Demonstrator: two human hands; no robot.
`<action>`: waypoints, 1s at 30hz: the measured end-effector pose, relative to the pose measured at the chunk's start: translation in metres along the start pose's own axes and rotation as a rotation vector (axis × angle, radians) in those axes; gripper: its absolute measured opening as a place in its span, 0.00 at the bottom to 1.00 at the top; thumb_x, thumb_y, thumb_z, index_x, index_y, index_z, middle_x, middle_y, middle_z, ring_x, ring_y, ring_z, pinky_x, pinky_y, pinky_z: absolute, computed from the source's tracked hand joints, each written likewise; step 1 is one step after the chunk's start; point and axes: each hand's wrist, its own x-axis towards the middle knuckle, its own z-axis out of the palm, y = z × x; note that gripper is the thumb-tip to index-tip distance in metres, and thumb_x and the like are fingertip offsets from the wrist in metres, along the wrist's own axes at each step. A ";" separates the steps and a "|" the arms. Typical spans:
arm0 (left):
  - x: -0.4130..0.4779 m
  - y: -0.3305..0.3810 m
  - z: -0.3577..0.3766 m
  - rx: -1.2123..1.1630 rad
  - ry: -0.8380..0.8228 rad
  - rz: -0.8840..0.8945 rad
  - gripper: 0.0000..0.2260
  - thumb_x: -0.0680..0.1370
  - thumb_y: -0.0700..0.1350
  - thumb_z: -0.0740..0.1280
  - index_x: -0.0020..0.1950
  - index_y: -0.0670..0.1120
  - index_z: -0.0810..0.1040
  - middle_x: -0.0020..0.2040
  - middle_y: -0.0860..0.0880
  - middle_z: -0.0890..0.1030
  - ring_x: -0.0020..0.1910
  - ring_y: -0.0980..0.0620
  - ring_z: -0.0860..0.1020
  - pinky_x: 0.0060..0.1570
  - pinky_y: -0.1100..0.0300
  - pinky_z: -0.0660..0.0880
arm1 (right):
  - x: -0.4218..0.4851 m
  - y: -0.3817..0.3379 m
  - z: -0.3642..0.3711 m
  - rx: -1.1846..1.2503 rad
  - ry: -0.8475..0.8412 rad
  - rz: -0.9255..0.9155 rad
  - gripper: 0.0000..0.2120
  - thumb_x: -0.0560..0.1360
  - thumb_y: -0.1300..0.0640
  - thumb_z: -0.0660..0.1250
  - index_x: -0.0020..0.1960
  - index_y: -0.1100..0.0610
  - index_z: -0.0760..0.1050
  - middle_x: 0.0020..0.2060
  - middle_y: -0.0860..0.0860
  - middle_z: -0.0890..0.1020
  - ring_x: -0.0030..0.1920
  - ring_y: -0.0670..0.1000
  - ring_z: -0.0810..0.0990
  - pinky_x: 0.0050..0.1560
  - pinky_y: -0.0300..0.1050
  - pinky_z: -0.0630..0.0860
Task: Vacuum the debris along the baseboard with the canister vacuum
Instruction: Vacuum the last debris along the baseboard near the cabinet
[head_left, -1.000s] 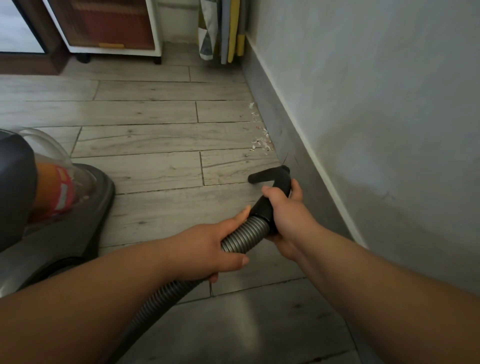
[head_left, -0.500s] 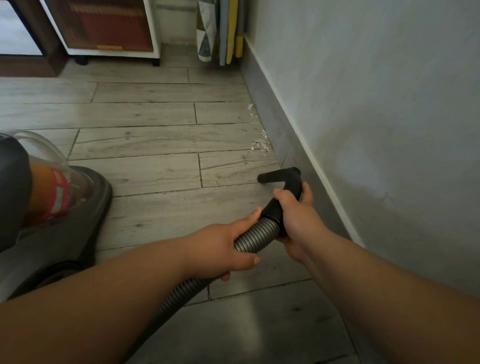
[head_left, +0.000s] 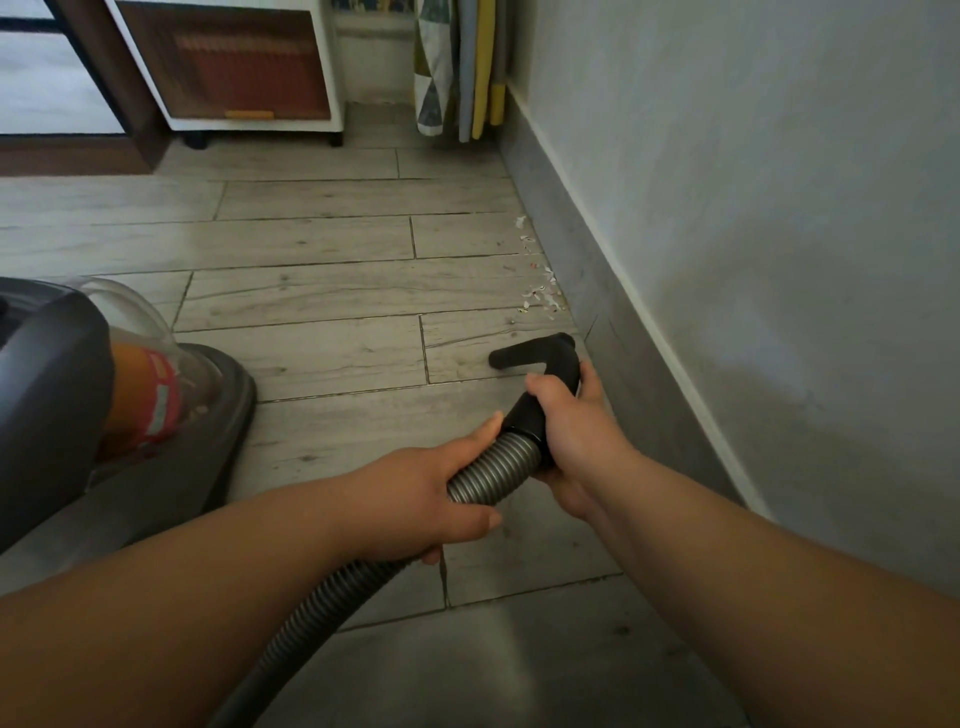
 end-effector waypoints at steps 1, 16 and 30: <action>0.003 0.000 0.001 0.004 -0.008 0.004 0.40 0.77 0.53 0.68 0.72 0.70 0.39 0.38 0.53 0.77 0.30 0.60 0.79 0.36 0.67 0.78 | 0.001 0.000 -0.002 0.003 0.020 -0.001 0.33 0.79 0.53 0.64 0.76 0.37 0.52 0.51 0.52 0.76 0.44 0.54 0.80 0.35 0.48 0.79; 0.070 0.032 0.019 -0.012 -0.054 0.048 0.40 0.77 0.54 0.67 0.74 0.69 0.40 0.47 0.53 0.76 0.33 0.57 0.80 0.35 0.65 0.78 | 0.027 -0.015 -0.052 0.001 0.209 -0.066 0.36 0.78 0.54 0.65 0.78 0.37 0.48 0.58 0.53 0.74 0.45 0.55 0.79 0.39 0.51 0.80; 0.100 0.031 0.008 -0.052 -0.007 -0.016 0.40 0.77 0.53 0.67 0.72 0.71 0.39 0.50 0.53 0.75 0.35 0.56 0.80 0.35 0.65 0.77 | 0.065 -0.025 -0.048 -0.036 0.185 -0.085 0.37 0.78 0.54 0.64 0.77 0.36 0.47 0.59 0.53 0.74 0.47 0.56 0.80 0.48 0.57 0.81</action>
